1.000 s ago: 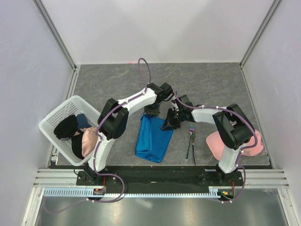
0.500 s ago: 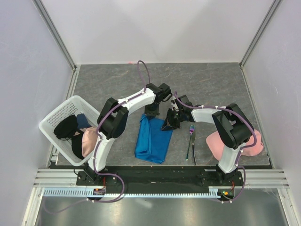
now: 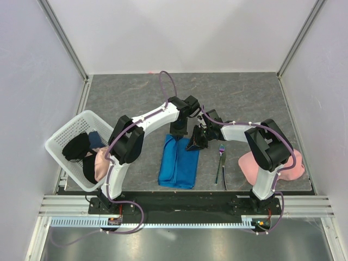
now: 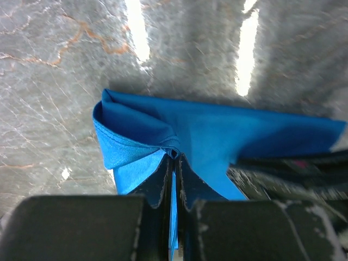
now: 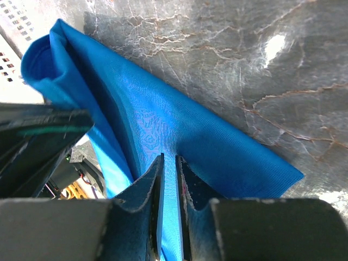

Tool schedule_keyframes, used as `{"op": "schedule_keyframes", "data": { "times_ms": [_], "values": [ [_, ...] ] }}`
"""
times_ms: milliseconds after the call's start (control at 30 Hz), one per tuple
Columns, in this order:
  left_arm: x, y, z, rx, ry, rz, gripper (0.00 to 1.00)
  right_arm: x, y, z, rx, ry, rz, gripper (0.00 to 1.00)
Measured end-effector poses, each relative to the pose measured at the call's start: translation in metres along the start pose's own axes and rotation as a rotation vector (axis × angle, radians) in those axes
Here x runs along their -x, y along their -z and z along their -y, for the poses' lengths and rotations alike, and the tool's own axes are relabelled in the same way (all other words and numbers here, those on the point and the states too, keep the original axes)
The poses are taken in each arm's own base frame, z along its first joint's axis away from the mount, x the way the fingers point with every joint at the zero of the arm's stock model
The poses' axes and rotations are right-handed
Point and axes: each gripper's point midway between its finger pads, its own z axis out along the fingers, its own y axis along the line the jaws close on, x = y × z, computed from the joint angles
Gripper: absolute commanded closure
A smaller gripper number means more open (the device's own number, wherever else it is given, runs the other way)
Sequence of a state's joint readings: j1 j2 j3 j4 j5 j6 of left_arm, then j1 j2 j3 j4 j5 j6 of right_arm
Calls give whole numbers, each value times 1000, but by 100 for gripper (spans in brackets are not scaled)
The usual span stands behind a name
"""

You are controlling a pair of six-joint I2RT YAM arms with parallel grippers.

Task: Fold the napkin into a case and place the utensils inside
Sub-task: Fold the 2/3-rectangle-folded napkin at the center of the board.

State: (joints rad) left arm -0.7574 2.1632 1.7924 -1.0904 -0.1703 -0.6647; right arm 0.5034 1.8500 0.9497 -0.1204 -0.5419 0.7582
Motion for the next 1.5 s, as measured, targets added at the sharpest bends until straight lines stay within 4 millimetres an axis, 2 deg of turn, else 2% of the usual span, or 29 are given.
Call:
{"op": "schedule_keyframes", "data": {
  "times_ms": [100, 467, 867, 1200, 1400, 1500],
  "values": [
    [-1, 5, 4, -19, -4, 1, 97, 0, 0, 0, 0, -1, -1, 80],
    [-4, 5, 14, -54, -10, -3, 97, 1, -1, -1, 4, -6, -5, 80],
    [-8, -21, 24, -78, -9, -45, 97, 1, -1, -1, 3, -10, -5, 80],
    [-6, -24, 30, -130, 7, -54, 97, 2, 2, -2, -5, -21, 5, 78],
    [-6, -26, 31, -158, 24, -72, 97, 2, 11, -15, 21, -10, 31, 78],
    [-6, -26, 31, -170, 31, -78, 97, -6, 7, -25, 48, 2, 20, 84]
  ]
}}
